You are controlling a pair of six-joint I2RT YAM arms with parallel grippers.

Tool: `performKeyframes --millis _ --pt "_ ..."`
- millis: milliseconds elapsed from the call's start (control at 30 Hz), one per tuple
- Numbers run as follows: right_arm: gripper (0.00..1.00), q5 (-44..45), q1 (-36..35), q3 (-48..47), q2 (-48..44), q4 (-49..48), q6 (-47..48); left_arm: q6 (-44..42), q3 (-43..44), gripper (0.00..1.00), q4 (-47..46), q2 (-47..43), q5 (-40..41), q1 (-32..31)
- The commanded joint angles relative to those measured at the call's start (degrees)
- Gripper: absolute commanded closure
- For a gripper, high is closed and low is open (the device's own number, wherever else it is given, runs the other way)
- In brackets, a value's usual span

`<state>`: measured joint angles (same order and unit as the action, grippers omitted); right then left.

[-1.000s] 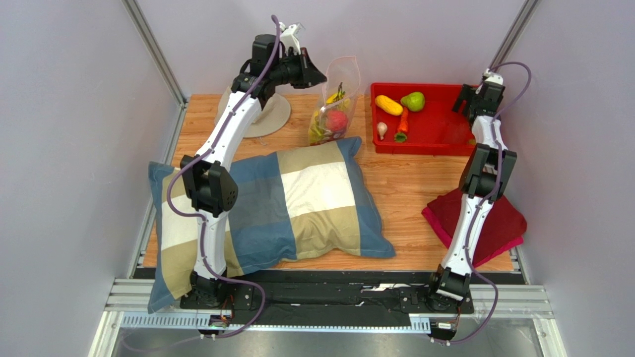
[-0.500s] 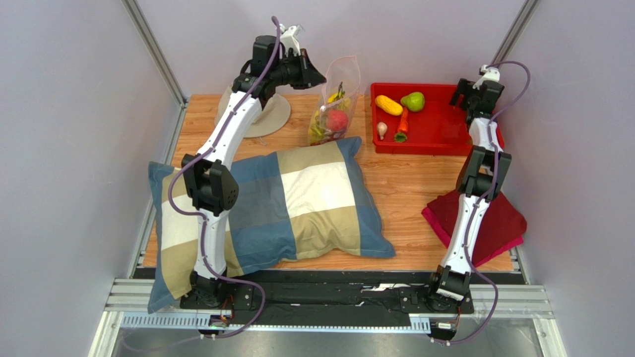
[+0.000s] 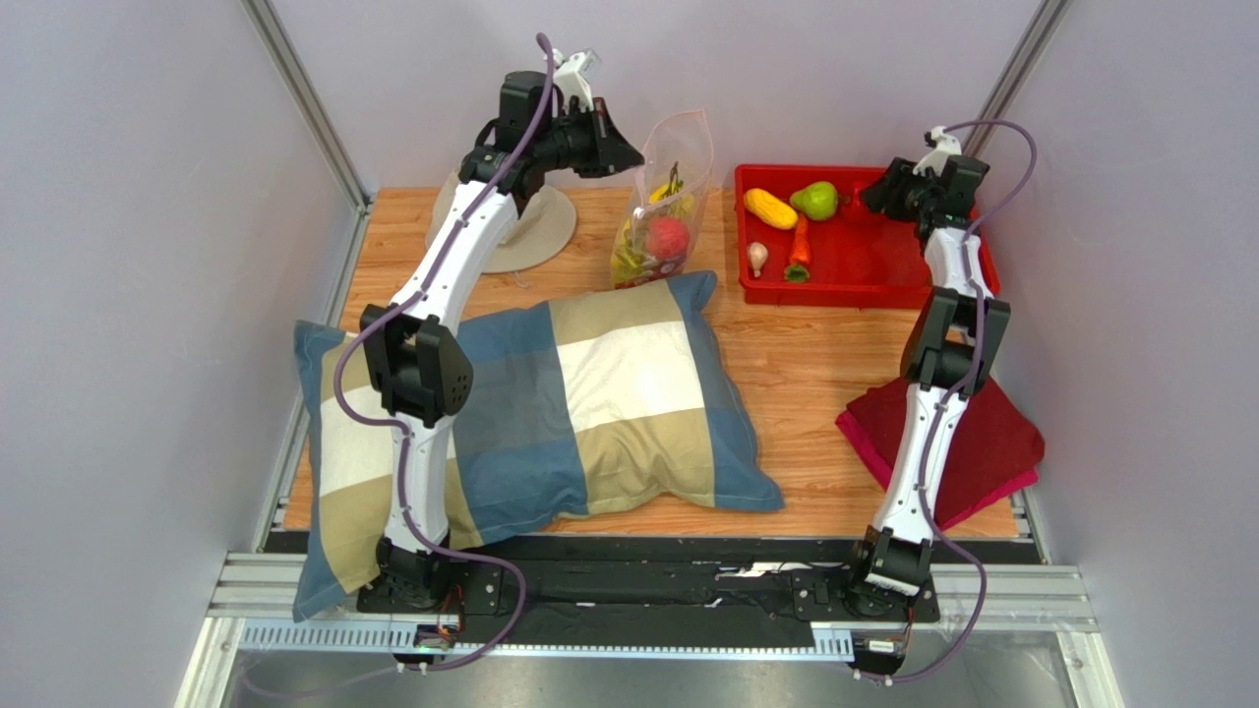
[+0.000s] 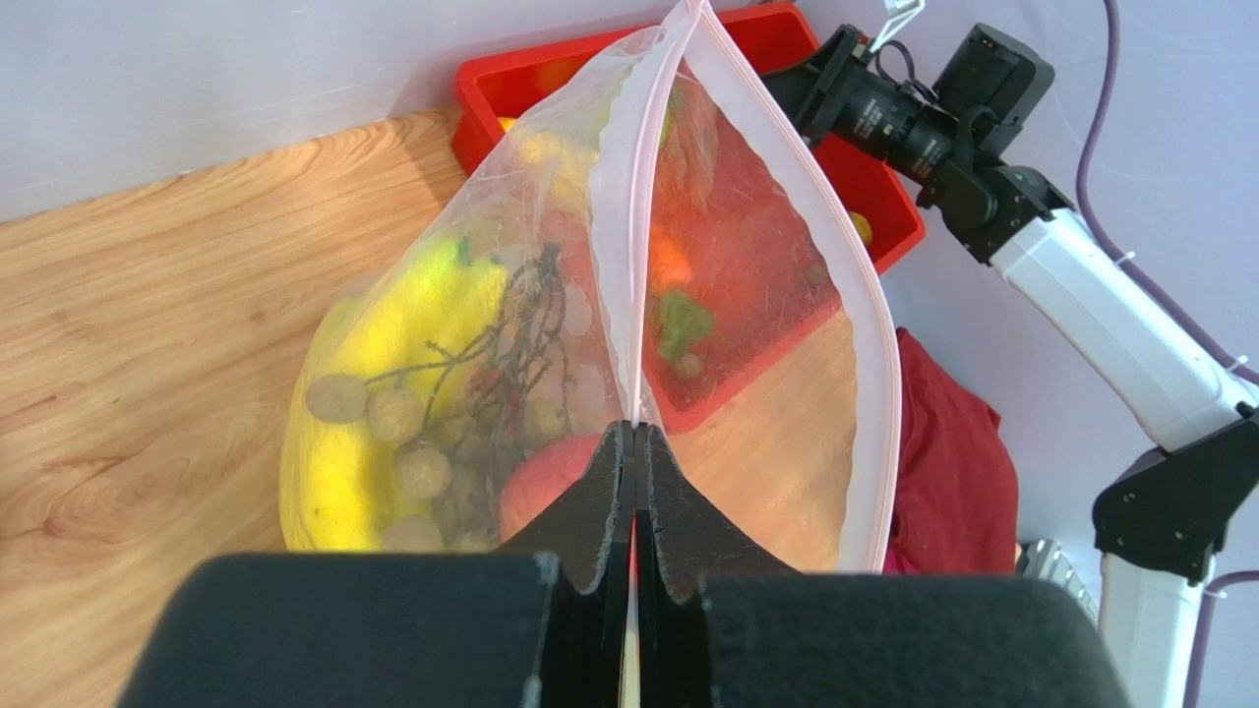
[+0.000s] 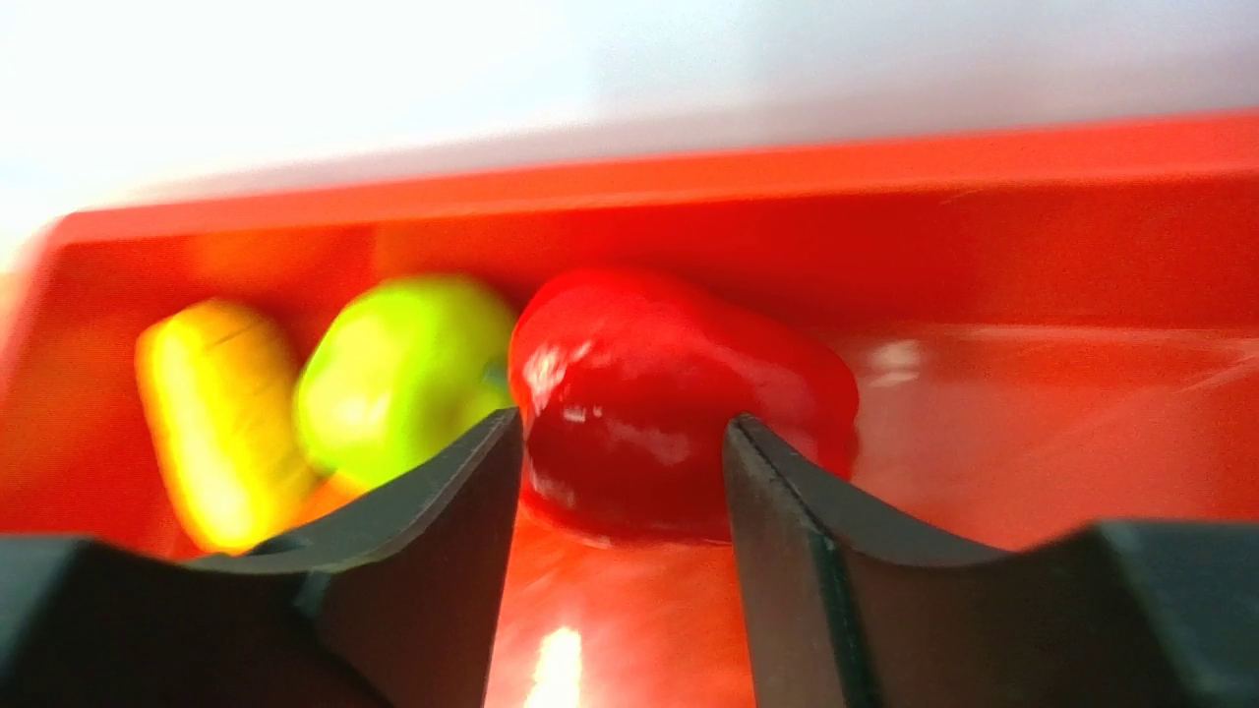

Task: Place the food in the zip-top bag and seal the zipper
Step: Pick up the fake vegetable from the bin.

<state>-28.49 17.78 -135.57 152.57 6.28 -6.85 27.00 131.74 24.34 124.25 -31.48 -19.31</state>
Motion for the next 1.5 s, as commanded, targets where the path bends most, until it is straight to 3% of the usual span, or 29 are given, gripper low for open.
performKeyframes --millis 0,133,200,300,333,433,500,700,767,967,1300,1367,1467 --pt "0.48 -14.38 -0.20 3.19 -9.81 5.85 -4.57 0.33 2.73 1.00 -1.40 0.03 -0.86 0.24" --pt "0.65 -24.92 -0.29 10.05 -14.84 3.83 -10.71 0.15 2.82 1.00 -1.49 0.03 -1.03 0.24" --pt "0.63 -28.29 -0.20 9.71 -15.64 3.03 -11.95 0.07 2.73 1.00 -1.40 0.12 -1.03 0.24" --pt "0.43 -25.66 0.15 7.87 -16.17 1.89 -10.12 0.07 2.73 1.00 -1.49 0.03 -1.12 0.24" --pt "0.28 -23.39 0.15 7.34 -15.99 1.98 -8.37 0.07 2.73 1.00 -1.40 0.12 -1.12 0.24" --pt "0.13 -18.72 -0.46 5.06 -15.64 4.87 4.79 -0.02 2.64 1.00 -1.40 0.12 -1.30 0.24" --pt "0.06 -10.48 -2.04 2.51 -14.76 9.61 16.80 0.07 2.55 1.00 -1.22 0.12 -1.56 0.24" --pt "0.02 1.32 -4.68 2.15 -11.95 10.32 33.63 -0.29 2.82 1.00 -0.96 -0.06 -1.56 0.24" --pt "0.01 5.10 -5.82 2.50 -11.25 10.33 39.97 -0.20 2.99 1.00 -0.96 0.03 -1.56 0.24" --pt "0.00 10.73 -6.62 1.97 -7.12 9.62 45.60 0.07 3.43 1.00 -0.70 0.38 -1.83 0.24" --pt "0.00 11.79 -6.53 2.15 -3.34 10.24 48.95 -0.29 3.70 1.00 -0.43 0.38 -2.00 0.24" --pt "0.03 9.25 -6.53 2.24 -3.59 11.20 48.95 -0.46 3.78 1.00 -0.43 0.38 -1.91 0.24" --pt "0.22 4.60 -6.53 3.29 -4.91 12.43 47.90 -0.72 3.87 1.00 -0.26 0.30 -1.82 0.24"
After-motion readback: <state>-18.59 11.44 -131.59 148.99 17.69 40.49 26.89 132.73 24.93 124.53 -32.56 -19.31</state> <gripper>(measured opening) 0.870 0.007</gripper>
